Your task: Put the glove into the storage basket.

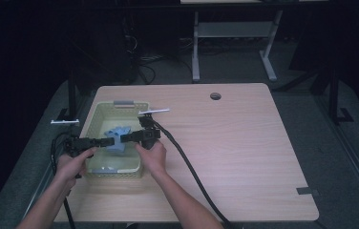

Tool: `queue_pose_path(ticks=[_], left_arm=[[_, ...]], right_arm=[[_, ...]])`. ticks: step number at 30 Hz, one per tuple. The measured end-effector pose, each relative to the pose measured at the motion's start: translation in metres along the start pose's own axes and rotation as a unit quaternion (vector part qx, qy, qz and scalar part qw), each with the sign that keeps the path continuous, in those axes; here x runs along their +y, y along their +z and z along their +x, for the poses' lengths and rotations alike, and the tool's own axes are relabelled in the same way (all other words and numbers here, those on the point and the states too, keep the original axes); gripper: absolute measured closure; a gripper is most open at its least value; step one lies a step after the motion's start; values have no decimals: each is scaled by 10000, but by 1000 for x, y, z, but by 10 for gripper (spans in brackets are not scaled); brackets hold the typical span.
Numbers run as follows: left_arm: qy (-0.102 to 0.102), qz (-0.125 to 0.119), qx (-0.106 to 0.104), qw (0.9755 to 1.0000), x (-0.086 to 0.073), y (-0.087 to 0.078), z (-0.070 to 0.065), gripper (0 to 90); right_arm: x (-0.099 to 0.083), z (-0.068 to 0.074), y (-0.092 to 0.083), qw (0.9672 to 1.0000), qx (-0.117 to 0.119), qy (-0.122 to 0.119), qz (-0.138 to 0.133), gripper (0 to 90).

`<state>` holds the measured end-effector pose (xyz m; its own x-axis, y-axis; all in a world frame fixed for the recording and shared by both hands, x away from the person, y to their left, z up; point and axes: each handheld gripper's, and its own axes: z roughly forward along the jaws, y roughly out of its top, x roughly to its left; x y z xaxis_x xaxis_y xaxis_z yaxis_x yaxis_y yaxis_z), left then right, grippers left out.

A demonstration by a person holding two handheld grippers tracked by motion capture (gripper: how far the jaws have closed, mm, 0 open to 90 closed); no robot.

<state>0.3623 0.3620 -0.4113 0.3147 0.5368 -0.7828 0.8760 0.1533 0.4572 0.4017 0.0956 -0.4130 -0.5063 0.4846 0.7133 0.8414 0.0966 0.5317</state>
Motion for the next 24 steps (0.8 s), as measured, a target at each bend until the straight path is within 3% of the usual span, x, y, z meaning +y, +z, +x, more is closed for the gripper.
queue_pose_path(ticks=[15,18,21,24], left_arm=[[13,121,82,9999,0,3,0,740],[-4,205,275,9994,0,4,0,740],[81,357,756,9965,1,7,0,740],[166,500,1091,9926,2,10,-3,740]], right_arm=[[0,-5,-12,9998,-155,45,-100,737],[0,-5,-16,9996,-225,70,-162,733],[2,-7,-21,9995,-185,82,-228,728],[2,-5,-25,9995,-158,33,-258,724]])
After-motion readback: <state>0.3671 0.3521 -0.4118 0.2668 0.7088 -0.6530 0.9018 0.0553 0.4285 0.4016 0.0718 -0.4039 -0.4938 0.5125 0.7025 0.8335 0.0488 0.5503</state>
